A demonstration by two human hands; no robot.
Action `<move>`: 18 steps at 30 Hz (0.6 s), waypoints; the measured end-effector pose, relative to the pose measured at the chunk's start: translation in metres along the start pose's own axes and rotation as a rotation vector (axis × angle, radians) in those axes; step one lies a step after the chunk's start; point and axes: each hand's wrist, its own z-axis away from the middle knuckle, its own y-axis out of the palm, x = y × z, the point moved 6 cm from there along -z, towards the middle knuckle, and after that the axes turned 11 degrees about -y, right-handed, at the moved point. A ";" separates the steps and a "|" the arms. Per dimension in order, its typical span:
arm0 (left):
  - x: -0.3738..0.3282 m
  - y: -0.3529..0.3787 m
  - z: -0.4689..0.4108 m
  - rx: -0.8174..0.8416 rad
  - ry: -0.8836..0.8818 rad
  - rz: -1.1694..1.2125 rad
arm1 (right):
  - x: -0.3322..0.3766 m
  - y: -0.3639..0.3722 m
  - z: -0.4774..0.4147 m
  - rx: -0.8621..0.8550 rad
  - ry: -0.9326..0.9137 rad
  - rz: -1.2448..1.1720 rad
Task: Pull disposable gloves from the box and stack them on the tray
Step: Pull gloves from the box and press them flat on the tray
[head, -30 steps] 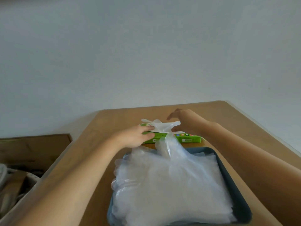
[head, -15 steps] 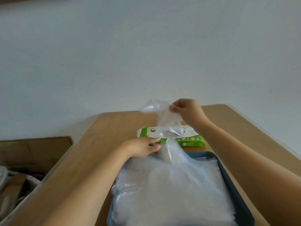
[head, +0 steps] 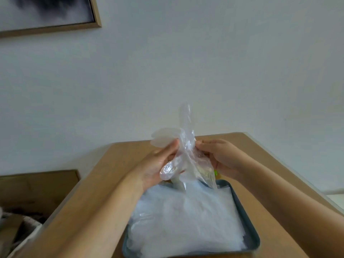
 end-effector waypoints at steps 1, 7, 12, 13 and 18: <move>0.004 -0.003 -0.002 -0.047 0.014 0.027 | -0.005 -0.001 0.004 -0.019 0.030 0.022; 0.023 -0.005 0.001 -0.126 -0.005 0.234 | -0.017 -0.004 0.035 -0.122 -0.077 0.386; 0.029 0.004 0.010 -0.171 -0.030 0.264 | -0.004 0.022 0.062 0.059 -0.506 0.907; 0.029 0.006 0.010 -0.172 -0.031 0.283 | -0.003 0.024 0.063 0.042 -0.551 0.985; 0.026 0.008 0.020 -0.209 -0.032 0.310 | 0.016 0.007 0.064 -0.233 -0.573 0.940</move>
